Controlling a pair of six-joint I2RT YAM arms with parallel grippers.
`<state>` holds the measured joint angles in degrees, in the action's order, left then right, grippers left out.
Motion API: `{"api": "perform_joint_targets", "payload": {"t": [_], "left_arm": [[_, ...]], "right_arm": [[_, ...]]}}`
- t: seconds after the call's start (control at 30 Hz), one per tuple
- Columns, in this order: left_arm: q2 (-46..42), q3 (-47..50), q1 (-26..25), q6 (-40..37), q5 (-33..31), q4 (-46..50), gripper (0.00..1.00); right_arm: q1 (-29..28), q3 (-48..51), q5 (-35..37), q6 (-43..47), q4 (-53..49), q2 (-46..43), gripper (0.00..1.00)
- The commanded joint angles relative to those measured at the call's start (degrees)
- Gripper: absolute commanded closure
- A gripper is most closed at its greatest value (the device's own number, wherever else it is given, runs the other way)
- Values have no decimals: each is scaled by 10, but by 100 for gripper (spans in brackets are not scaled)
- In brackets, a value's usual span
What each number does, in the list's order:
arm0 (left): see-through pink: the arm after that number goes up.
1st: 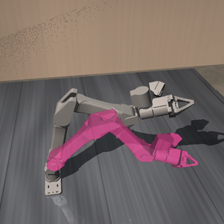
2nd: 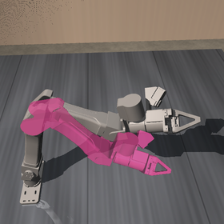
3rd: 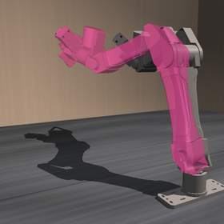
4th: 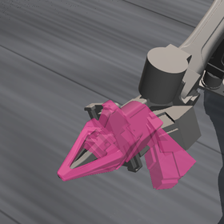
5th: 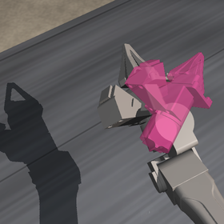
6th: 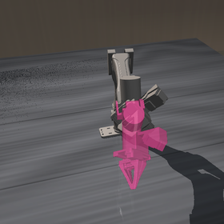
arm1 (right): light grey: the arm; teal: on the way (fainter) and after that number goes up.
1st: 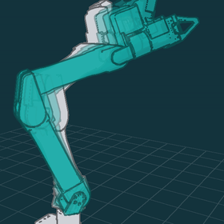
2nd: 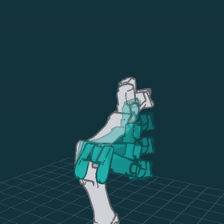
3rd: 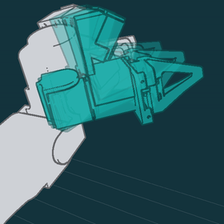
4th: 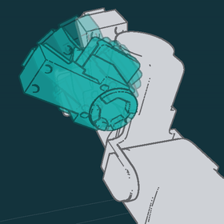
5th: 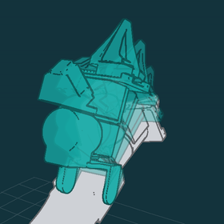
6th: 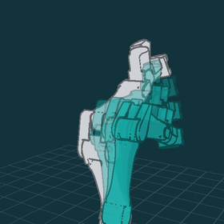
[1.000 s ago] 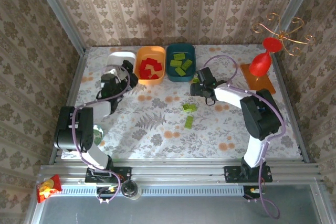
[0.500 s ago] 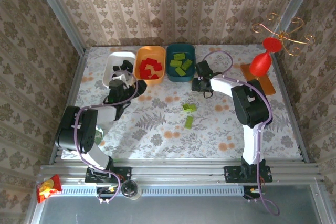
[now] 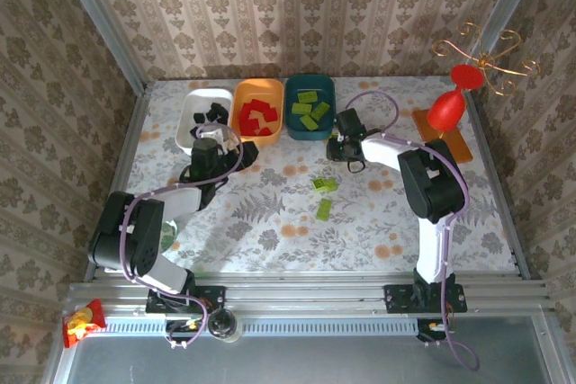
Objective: Sort the legos into containers by color
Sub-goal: Move the lego to the center of the table, then pick up the lego from the center of the table.
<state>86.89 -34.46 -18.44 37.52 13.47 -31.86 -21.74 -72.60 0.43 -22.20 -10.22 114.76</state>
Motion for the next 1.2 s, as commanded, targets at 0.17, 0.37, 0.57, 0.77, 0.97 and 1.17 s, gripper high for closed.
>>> {"api": "perform_joint_targets", "payload": {"t": [0.17,0.37,0.57,0.77,0.97,1.17], "left_arm": [[-26,40,4,-38,-36,35,23],[-32,60,3,-36,-46,36,22],[-41,78,3,-45,-60,38,20],[-30,60,-35,-93,-69,36,20],[34,0,-111,-160,-104,57,20],[111,-77,-143,-242,-113,107,20]], "right_arm": [[-112,-21,-69,-37,51,5,65],[-147,-72,-82,-42,42,55,57],[-145,-65,-90,-33,35,27,43],[-114,15,-88,-30,51,-77,36],[-52,135,-63,-42,90,-202,30],[-14,193,-48,-46,100,-254,25]]}}
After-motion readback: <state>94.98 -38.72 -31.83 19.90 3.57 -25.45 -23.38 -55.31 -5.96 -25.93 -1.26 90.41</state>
